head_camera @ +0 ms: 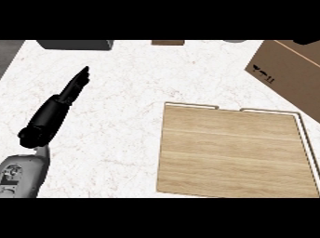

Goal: Pick the tomato from the tray and place it in the cardboard box

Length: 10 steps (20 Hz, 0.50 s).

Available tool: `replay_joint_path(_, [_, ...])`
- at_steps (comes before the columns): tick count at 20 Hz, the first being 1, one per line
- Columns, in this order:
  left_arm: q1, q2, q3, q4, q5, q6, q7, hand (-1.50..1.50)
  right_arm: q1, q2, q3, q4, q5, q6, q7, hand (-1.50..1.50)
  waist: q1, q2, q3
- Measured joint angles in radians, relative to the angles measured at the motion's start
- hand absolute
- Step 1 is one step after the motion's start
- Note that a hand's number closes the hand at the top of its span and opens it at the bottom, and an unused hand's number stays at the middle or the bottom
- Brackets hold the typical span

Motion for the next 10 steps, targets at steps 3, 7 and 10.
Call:
replay_joint_path(3, [0.001,0.004,-0.001,-0.014,0.002,-0.009,0.004,0.00,-0.018,-0.069,-0.003,0.121,0.022,0.031,-0.063,1.50,0.008,0.003,0.000])
replay_joint_path(7, [0.005,-0.004,-0.006,-0.015,-0.004,-0.004,-0.004,0.00,-0.031,-0.142,0.002,0.265,0.040,0.132,-0.112,1.50,0.016,0.007,0.001])
replay_joint_path(10, [-0.004,-0.001,-0.003,-0.010,0.001,-0.014,-0.007,0.00,-0.045,-0.183,0.009,0.364,0.056,0.193,-0.156,1.50,0.023,0.011,0.001])
